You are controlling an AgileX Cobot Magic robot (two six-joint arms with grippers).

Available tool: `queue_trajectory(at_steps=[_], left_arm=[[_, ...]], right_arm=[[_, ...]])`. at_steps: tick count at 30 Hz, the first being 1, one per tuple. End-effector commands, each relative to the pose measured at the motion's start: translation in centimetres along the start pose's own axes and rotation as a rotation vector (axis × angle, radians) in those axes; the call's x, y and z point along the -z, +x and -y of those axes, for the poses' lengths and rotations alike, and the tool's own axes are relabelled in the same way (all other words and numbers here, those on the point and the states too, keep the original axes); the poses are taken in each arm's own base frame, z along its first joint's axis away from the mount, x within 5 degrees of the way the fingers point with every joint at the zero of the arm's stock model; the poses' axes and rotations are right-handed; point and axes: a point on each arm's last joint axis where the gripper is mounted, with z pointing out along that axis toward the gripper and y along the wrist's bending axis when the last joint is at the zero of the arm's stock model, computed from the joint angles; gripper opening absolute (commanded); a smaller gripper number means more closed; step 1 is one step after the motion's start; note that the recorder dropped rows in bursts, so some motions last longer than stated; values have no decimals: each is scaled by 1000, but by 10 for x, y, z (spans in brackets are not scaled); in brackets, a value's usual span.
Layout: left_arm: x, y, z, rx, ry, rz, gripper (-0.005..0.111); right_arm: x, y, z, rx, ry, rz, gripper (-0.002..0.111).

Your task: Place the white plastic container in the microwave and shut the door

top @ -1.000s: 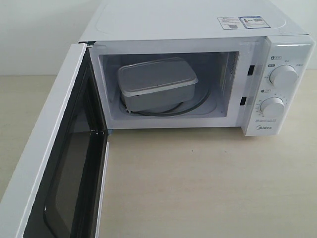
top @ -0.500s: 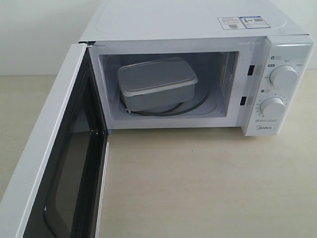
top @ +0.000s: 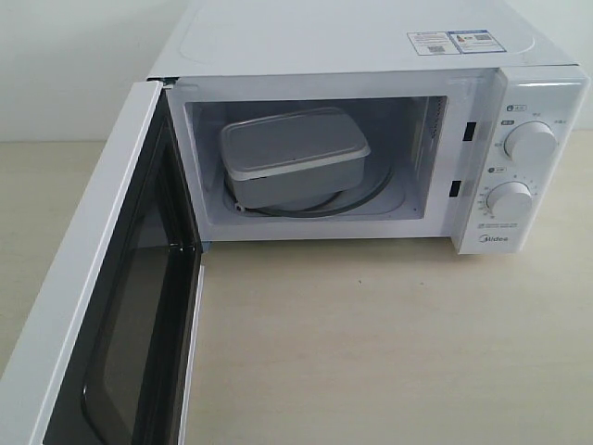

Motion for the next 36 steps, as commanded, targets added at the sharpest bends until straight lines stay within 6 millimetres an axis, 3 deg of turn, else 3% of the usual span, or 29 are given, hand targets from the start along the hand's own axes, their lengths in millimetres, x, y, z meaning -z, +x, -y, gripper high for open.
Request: queue_trajectory(at_steps=[1,20,24,29,36], left_arm=[[0,1,0,-3,-1,3,4],[0,1,1,26,6,-1,4],[11,-29,2,118,34,81,4],[42,-78,5,194,96,139,4],[72,-108,10,238,171,144,4]], right_arm=[[0,1,0,17,4,4,0],[0,1,0,17,4,4,0],[0,1,0,17,4,4,0],[0,1,0,15,4,4,0],[0,1,0,18,4,4,0]])
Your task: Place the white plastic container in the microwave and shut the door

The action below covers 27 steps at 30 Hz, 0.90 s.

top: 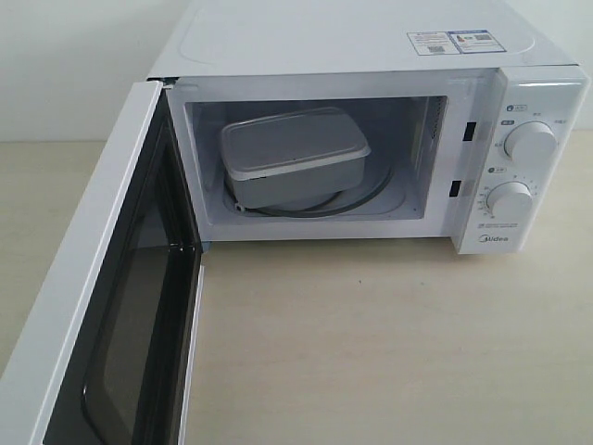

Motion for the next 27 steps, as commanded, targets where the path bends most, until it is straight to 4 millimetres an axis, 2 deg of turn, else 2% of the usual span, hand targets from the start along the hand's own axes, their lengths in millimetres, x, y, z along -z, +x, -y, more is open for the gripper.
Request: queue_trajectory(at_steps=[1,8,15,18,21,25,27], left_arm=[[9,-10,8,66,53,-9,4],[10,-18,11,132,96,66,4],[10,-10,14,127,117,-24,4],[9,-11,17,69,142,-83,4],[-9,-22,19,17,143,-234,4],[-53,-42,21,-93,184,-552,4],[-74,-40,19,-224,243,-700,4]], right_arm=[[0,1,0,18,4,4,0],[0,1,0,16,4,4,0],[0,1,0,16,4,4,0],[0,1,0,14,4,4,0],[0,1,0,14,4,4,0],[0,1,0,16,4,4,0],[0,1,0,14,4,4,0]])
